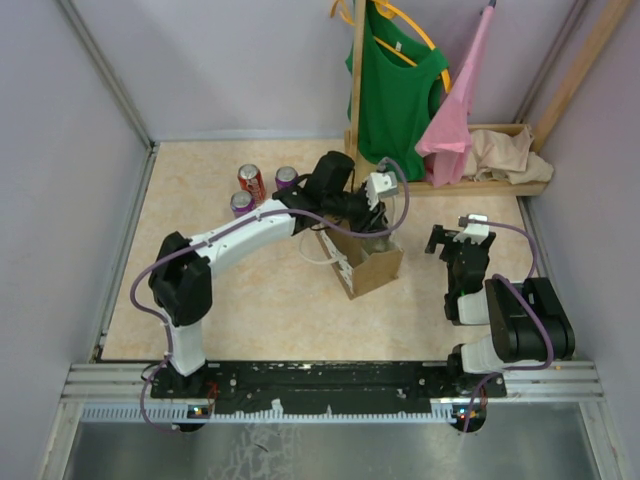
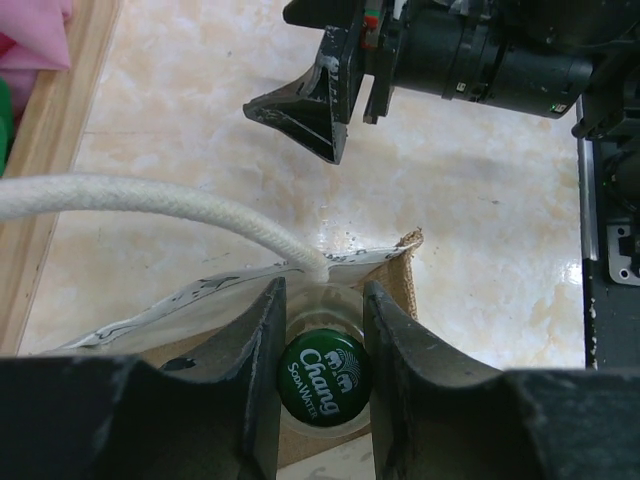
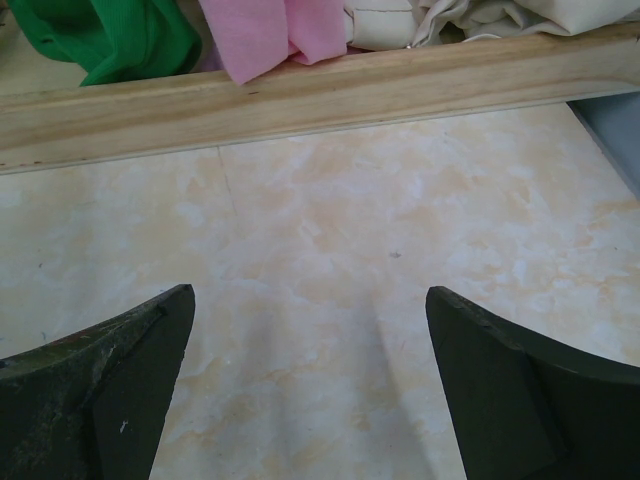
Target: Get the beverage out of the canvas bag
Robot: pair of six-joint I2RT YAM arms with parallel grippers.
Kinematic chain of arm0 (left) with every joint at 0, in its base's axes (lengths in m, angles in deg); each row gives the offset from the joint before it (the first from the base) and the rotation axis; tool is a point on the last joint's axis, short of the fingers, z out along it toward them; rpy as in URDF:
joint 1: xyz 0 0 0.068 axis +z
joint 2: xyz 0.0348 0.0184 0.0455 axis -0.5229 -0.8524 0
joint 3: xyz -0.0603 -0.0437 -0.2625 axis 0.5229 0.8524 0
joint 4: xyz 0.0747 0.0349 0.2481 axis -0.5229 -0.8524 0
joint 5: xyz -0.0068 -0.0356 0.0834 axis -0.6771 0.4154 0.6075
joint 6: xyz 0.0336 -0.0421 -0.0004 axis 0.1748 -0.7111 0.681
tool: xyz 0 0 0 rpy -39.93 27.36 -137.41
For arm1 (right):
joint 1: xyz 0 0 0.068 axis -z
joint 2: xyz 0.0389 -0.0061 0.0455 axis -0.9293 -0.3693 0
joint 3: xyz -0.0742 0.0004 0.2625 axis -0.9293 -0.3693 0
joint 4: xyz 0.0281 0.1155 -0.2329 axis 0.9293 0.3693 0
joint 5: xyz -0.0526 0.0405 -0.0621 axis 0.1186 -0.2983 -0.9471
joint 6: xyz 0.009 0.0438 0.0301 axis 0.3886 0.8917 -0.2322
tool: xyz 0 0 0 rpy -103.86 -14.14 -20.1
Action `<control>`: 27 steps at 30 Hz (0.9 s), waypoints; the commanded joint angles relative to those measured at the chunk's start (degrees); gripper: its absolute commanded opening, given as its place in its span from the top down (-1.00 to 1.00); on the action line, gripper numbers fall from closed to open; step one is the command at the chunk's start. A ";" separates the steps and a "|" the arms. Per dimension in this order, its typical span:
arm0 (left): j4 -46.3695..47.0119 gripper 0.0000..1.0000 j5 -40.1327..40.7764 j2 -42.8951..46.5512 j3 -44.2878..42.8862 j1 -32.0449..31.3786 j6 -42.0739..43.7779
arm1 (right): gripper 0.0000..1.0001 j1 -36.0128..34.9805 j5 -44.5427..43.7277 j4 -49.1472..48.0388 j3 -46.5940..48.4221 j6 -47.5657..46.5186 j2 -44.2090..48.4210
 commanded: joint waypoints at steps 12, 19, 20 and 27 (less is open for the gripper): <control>9.49 1.00 1.47 13.00 -3.05 8.50 -2.55 | -0.98 0.14 -0.06 -2.50 1.25 0.46 -0.01; 9.03 1.00 5.53 17.96 -1.50 14.10 -2.50 | -0.98 0.12 -0.07 -2.50 1.18 0.44 -0.03; 8.92 1.00 6.32 18.79 -1.48 14.60 -2.15 | -0.98 0.08 -0.04 -2.50 1.18 0.43 -0.03; 4.18 1.00 14.20 23.09 -4.58 16.80 0.63 | -0.98 0.14 -0.03 -2.50 1.18 0.47 -0.03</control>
